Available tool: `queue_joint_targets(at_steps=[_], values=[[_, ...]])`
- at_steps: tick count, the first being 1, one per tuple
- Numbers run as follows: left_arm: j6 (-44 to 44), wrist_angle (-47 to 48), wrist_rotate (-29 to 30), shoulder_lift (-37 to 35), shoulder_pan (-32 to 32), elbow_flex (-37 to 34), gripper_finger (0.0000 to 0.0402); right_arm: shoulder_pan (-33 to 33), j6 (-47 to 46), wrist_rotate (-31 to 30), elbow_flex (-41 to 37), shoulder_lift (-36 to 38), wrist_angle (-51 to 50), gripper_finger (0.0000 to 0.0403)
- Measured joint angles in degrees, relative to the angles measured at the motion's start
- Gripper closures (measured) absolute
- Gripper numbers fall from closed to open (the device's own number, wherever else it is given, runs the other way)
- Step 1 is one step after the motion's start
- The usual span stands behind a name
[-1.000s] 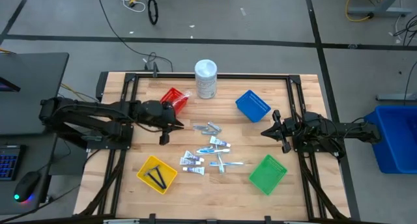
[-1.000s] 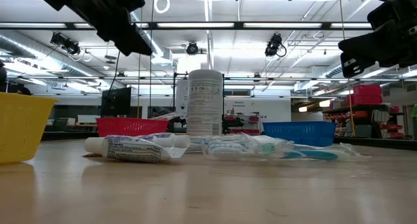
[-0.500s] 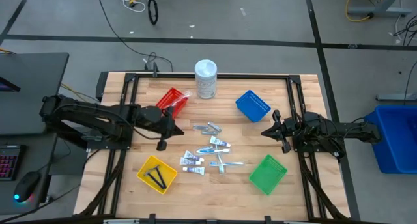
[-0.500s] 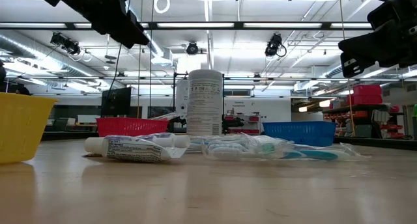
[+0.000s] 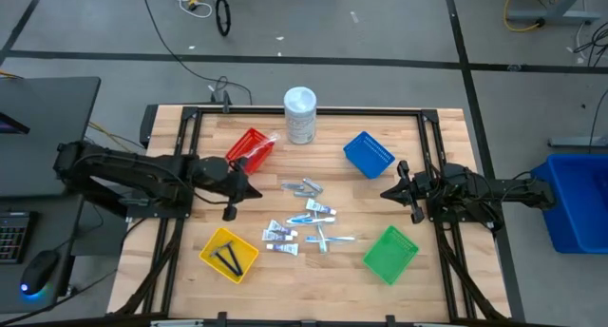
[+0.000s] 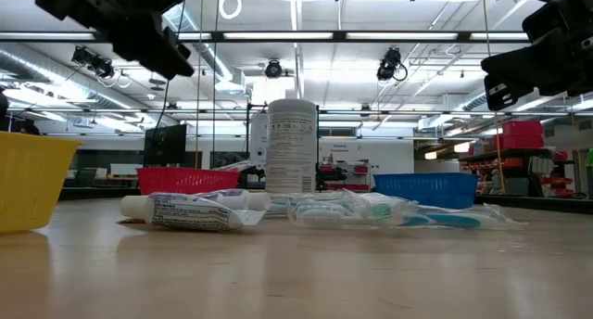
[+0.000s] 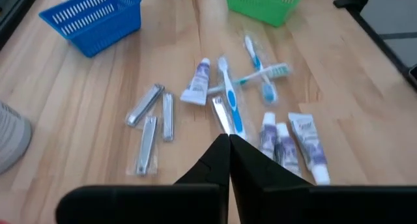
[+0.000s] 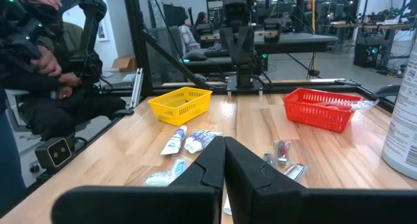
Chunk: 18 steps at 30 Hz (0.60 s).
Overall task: Pick & Place Travel size toiletries
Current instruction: Put the silver nail clipper into the blue basket
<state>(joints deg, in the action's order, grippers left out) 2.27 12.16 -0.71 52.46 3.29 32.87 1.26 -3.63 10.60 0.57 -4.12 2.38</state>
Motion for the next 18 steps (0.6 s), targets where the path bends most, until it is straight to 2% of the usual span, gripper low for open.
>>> queue_joint_targets(at_steps=[9,15,18], values=[[0.08,-2.92,0.13,-9.86,0.0,-9.26,0.0387,0.0,0.01,-0.01,0.0,0.0,0.0,0.0389],[-0.14,-3.38,5.6,-15.91,-0.02,-13.79,0.0397,0.0,-0.01,-0.01,-0.01,0.0,0.01,0.0389],[-0.69,-4.16,4.17,-18.75,0.0,-16.02,0.0392,0.0,-0.01,-0.01,0.0,0.0,0.01,0.039]])
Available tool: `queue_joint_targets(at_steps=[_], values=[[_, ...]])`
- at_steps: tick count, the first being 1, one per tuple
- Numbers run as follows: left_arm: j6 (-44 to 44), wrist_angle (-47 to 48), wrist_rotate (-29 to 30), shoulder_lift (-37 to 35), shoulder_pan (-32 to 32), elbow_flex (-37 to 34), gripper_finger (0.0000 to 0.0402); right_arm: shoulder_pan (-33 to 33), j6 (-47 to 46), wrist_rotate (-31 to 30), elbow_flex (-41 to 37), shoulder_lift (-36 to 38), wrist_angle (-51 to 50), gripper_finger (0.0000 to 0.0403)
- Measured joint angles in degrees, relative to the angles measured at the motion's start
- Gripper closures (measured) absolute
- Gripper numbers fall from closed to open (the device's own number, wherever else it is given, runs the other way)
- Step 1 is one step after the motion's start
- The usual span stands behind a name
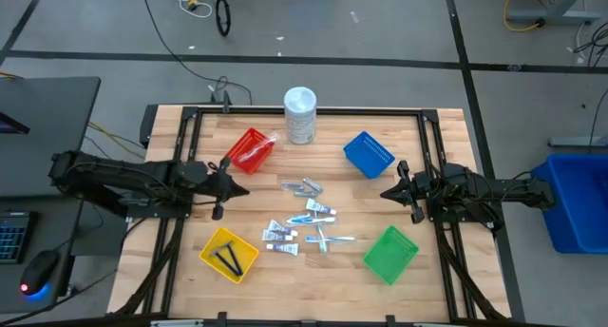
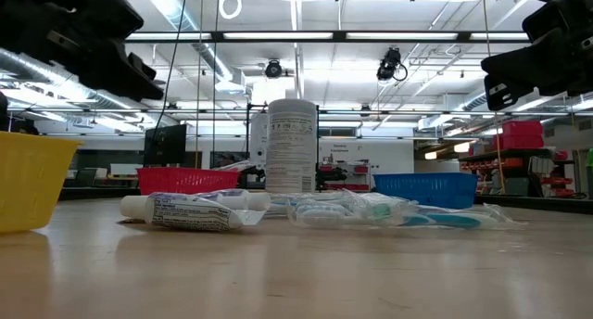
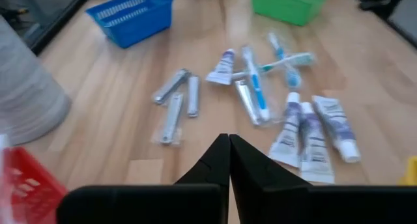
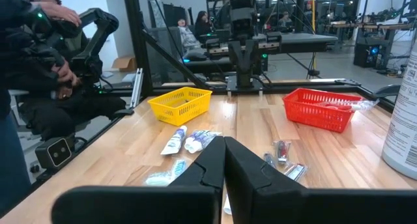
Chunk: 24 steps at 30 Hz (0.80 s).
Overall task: Pick & Place Travel size toiletries
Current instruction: Put the silver nail clipper into the blue basket
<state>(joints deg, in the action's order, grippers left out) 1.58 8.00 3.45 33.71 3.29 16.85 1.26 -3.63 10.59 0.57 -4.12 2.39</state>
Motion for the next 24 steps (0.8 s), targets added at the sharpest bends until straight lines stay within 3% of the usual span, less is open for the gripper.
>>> queue_joint_targets(at_steps=[9,24], values=[[-1.65,0.27,-3.25,-7.09,0.0,-5.19,0.0394,0.0,0.02,0.0,0.0,0.0,-0.02,0.039],[-4.44,-0.27,-5.12,-7.84,0.0,-5.71,0.0396,0.0,0.01,0.01,-0.01,0.0,-0.02,0.039]])
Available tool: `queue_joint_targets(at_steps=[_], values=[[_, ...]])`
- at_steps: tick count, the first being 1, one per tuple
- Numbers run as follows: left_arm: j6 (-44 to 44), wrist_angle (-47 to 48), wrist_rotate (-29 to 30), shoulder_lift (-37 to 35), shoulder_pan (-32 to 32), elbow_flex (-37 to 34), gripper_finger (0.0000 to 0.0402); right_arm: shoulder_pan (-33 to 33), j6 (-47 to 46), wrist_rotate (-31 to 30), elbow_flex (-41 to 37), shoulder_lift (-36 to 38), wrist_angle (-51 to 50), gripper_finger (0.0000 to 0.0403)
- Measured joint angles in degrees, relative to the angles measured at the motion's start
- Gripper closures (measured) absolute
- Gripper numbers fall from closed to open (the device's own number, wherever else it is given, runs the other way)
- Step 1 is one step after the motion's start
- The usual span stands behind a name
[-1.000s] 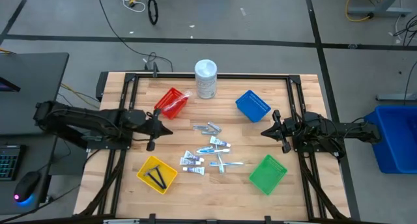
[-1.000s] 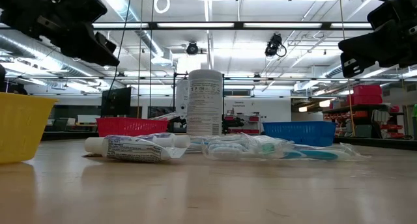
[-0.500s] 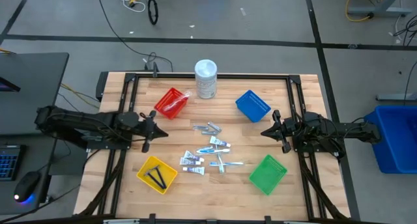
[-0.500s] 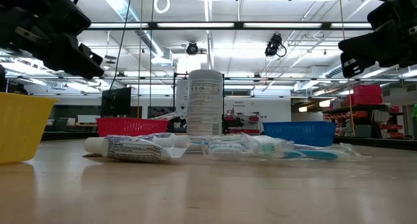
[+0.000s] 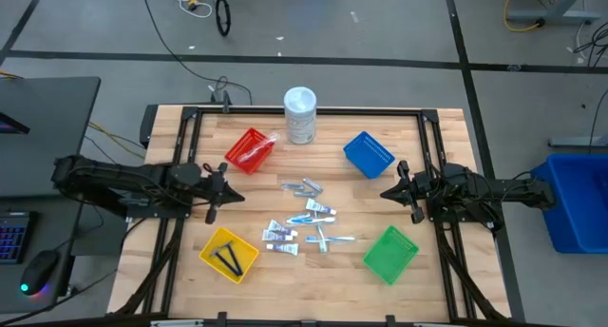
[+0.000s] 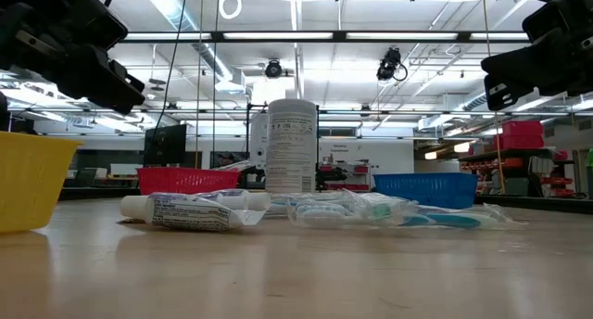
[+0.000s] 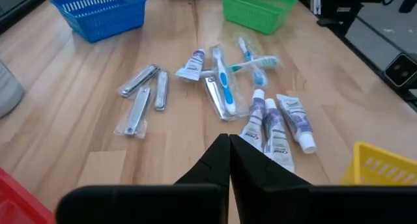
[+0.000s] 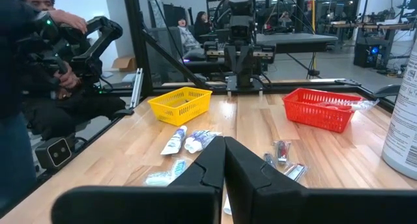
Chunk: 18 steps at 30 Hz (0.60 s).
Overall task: Pick & Place Travel size toiletries
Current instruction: Put the silver nail clipper into the blue basket
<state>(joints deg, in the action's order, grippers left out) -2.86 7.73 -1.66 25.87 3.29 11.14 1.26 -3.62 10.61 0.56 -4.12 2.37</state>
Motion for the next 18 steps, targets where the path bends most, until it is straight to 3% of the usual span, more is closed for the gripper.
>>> queue_joint_targets(at_steps=[6,18], values=[[0.54,0.23,1.65,4.64,0.0,2.94,0.0393,0.0,0.0,0.0,0.02,0.0,0.0,0.0389],[1.51,-1.87,3.77,22.37,0.0,12.9,0.0392,0.0,0.0,0.0,0.01,0.0,0.0,0.039]])
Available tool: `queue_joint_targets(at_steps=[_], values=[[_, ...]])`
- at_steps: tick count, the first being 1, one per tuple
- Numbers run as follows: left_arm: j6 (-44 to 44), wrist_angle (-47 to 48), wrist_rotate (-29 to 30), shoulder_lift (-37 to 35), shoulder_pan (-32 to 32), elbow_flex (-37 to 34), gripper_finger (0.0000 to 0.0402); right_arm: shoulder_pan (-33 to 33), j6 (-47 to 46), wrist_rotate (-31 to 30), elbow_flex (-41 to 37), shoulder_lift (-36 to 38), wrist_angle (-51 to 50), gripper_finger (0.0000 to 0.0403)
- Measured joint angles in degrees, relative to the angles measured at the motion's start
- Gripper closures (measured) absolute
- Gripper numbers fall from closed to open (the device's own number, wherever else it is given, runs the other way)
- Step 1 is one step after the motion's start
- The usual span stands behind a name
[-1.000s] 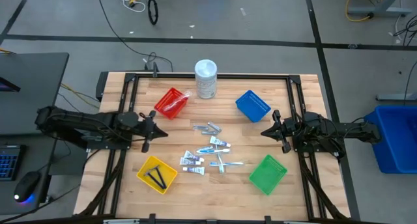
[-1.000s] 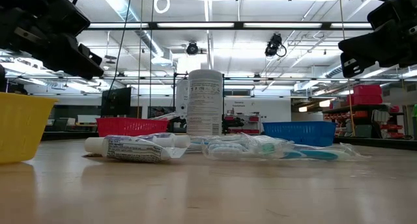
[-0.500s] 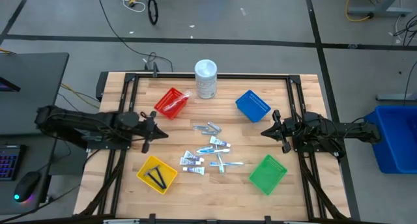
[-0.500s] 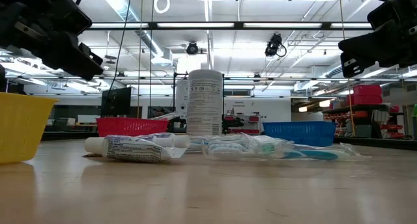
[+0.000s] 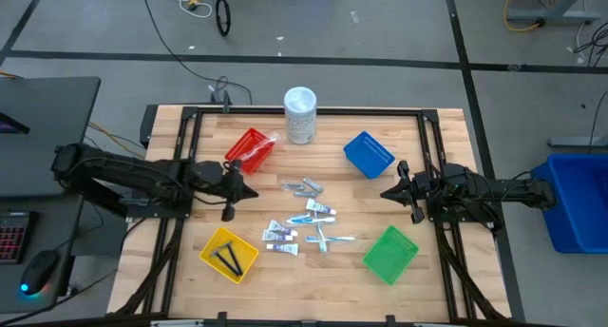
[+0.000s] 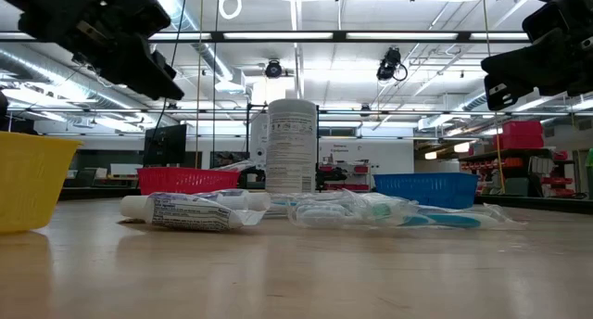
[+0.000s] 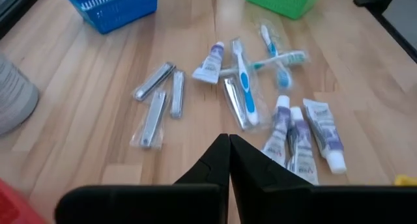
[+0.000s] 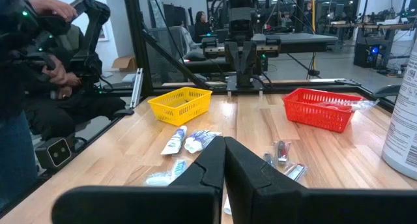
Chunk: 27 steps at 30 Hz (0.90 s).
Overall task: Pick & Place Travel size toiletries
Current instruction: Put the silver nail clipper into the blue basket
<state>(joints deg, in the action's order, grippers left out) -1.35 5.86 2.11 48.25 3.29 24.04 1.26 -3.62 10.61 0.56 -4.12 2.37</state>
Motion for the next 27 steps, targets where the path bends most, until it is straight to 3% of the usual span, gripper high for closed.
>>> queue_joint_targets(at_steps=[7,16,27], values=[[3.56,-0.37,0.3,8.55,0.0,5.39,0.0392,0.0,-0.01,0.0,-0.01,0.0,0.0,0.039],[1.97,-0.57,5.73,18.26,-0.99,11.71,0.0363,0.0,0.0,-0.02,0.02,0.0,0.0,0.039],[3.6,0.95,1.67,32.38,-7.7,20.26,0.0316,0.0,-0.02,-0.01,0.01,0.0,0.01,0.0389]])
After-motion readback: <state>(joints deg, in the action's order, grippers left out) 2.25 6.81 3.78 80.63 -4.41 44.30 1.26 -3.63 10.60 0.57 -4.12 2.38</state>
